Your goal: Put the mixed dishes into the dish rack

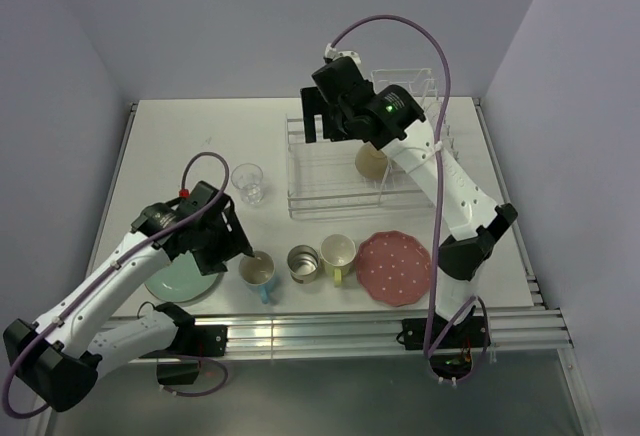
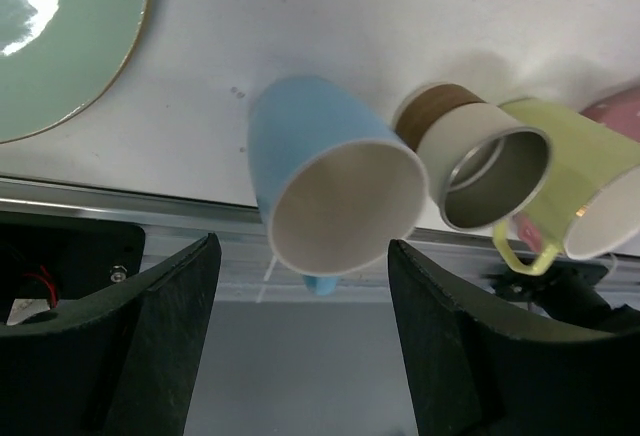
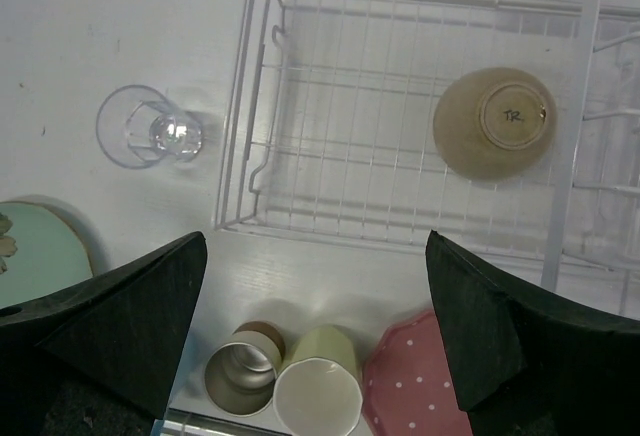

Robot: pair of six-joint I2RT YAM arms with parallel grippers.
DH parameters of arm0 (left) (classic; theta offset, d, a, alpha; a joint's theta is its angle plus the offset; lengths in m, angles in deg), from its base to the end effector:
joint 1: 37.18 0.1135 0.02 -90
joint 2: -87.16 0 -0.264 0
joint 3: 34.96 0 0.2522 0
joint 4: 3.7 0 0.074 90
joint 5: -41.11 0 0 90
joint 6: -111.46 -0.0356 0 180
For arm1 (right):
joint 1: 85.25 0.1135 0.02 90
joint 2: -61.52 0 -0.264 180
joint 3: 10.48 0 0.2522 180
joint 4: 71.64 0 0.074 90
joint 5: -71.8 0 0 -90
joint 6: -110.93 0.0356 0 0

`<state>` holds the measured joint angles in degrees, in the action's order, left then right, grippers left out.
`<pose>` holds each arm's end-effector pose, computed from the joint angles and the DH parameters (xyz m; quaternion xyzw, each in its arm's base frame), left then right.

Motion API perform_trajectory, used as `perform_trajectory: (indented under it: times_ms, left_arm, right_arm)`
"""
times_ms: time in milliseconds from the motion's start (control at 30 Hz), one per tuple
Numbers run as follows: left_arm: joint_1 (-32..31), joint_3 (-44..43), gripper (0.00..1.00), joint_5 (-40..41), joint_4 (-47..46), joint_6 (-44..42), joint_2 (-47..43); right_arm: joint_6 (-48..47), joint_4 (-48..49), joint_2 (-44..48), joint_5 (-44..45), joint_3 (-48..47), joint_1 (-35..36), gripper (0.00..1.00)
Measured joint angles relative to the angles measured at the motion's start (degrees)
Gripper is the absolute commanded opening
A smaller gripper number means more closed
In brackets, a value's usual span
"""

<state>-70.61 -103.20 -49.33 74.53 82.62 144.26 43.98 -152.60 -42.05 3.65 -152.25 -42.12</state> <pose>0.1390 -0.0921 0.2829 -0.2341 0.9517 -0.1485 0.1319 0.2709 0.2356 0.4534 -0.0821 0.8991 0.0693 0.4244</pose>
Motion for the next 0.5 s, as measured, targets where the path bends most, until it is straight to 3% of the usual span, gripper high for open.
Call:
perform_trajectory:
  times_ms: [167, 267, 367, 400, 433, 467, 500]
  left_arm:
    - [-0.68, 4.87, 0.75, 0.98, -1.4, 1.53, 2.08]
    - [-0.68, 7.21, 0.7, 0.92, -3.32, 1.53, 4.98]
    - [-0.68, 8.63, 0.44, 0.28, -6.03, 1.46, 7.39]
    - [-0.7, 8.85, 0.27, -0.02, -6.93, 1.4, 8.0]
    - [-0.76, 8.92, 0.21, -0.48, -7.58, 1.42, 8.44]
    - [-0.87, 8.9, 0.23, -0.57, -7.65, 0.74, 8.68]
    - [-0.9, 8.9, 0.08, -0.83, -7.85, 0.44, 8.68]
  right_arm:
    - [-0.15, -0.22, 0.74, -2.29, -0.22, -0.04, 0.97]
    - [-0.22, -0.33, 2.99, -3.23, 0.24, -0.04, 0.98]
    - [-0.35, -0.35, 6.38, -3.39, 1.42, -0.07, 0.98]
    - [-0.39, -0.35, 7.56, -3.39, 1.86, -0.17, 0.98]
    - [-0.42, -0.44, 8.57, -3.5, 2.03, -0.35, 0.98]
    - [-0.42, -0.48, 9.29, -3.54, 2.05, -0.44, 0.98]
    - [-0.42, -0.48, 9.7, -3.63, 2.03, -0.57, 0.98]
